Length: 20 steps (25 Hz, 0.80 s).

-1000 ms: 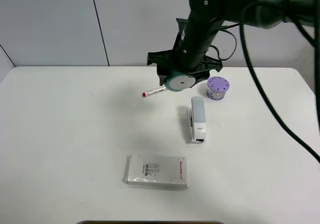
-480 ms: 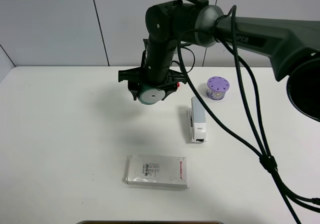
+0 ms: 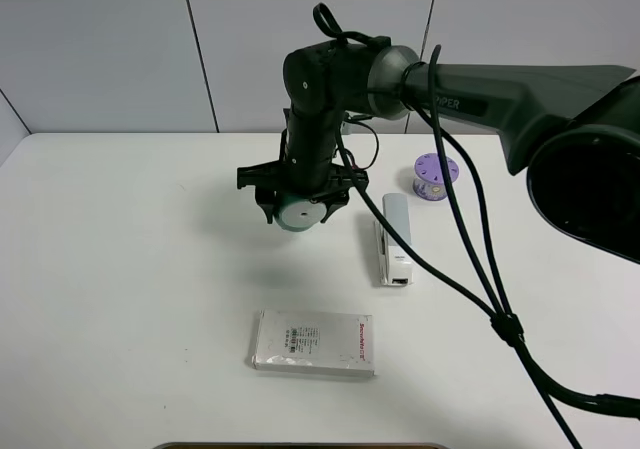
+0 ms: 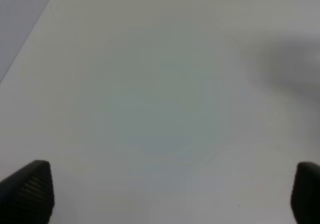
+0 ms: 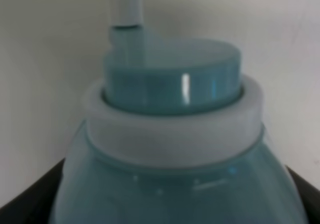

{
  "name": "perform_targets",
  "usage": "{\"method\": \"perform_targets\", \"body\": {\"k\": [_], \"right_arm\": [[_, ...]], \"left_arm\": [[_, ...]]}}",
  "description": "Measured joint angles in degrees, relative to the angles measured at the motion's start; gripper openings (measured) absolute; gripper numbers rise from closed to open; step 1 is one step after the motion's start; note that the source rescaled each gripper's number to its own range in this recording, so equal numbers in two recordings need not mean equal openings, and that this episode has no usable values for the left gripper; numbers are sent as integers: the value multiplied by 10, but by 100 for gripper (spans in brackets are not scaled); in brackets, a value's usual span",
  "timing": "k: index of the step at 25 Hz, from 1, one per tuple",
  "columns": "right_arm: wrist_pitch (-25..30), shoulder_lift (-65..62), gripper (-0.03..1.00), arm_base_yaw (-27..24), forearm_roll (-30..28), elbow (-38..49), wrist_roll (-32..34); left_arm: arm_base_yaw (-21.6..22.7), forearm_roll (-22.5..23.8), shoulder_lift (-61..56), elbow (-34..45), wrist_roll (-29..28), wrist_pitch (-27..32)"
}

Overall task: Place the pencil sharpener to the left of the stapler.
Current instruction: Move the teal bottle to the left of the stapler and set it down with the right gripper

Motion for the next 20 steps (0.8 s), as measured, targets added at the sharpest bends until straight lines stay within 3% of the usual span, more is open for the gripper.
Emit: {"method": "perform_targets", "body": {"k": [20], "right_arm": [[-29, 72, 2, 0, 0, -1, -1]], "left_arm": [[0, 0, 0, 0, 0, 0]]}}
